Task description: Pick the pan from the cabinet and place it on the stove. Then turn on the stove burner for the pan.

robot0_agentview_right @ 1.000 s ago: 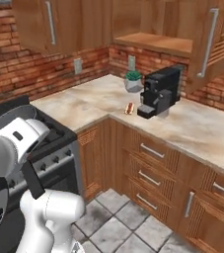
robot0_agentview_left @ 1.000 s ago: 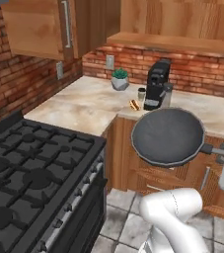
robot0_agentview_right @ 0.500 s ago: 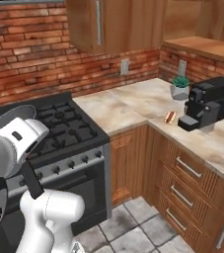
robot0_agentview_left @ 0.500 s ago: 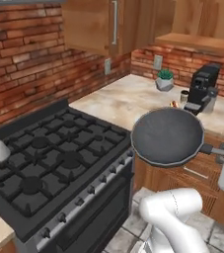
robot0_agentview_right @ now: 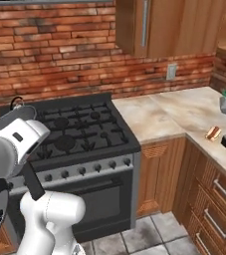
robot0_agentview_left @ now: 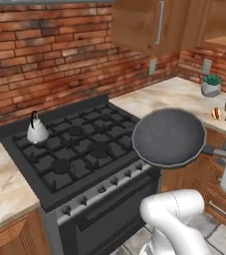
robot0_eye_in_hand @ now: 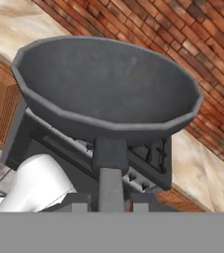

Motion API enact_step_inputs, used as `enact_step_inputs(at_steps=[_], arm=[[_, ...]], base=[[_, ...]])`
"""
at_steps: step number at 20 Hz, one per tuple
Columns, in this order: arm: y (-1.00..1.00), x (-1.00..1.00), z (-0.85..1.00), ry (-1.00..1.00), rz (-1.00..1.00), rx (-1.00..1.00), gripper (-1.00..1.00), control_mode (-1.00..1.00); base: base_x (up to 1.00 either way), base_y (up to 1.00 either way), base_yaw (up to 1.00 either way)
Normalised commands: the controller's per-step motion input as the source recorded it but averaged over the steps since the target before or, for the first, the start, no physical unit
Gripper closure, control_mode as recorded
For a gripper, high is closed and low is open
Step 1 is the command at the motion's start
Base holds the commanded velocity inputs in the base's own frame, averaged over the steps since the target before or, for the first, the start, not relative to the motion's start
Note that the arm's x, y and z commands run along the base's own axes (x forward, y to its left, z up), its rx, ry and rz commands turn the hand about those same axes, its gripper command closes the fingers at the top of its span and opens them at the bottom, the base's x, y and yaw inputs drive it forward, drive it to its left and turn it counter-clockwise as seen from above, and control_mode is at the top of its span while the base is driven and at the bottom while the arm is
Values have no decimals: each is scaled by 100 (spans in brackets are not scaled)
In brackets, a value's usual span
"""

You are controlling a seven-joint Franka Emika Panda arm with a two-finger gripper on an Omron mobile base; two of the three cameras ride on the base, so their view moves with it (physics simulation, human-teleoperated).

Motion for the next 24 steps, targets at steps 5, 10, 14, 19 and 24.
enact_step_inputs(at_steps=[5, 10, 14, 19, 24], arm=[[0, 0, 0, 0, 0, 0, 100, 100], [0, 0, 0, 0, 0, 0, 100, 100], [0, 0, 0, 0, 0, 0, 100, 100], [0, 0, 0, 0, 0, 0, 100, 100], [0, 0, 0, 0, 0, 0, 100, 100]], base=[[9, -22, 36], [16, -27, 31], [31, -24, 24], [42, -12, 15], [31, -7, 15]])
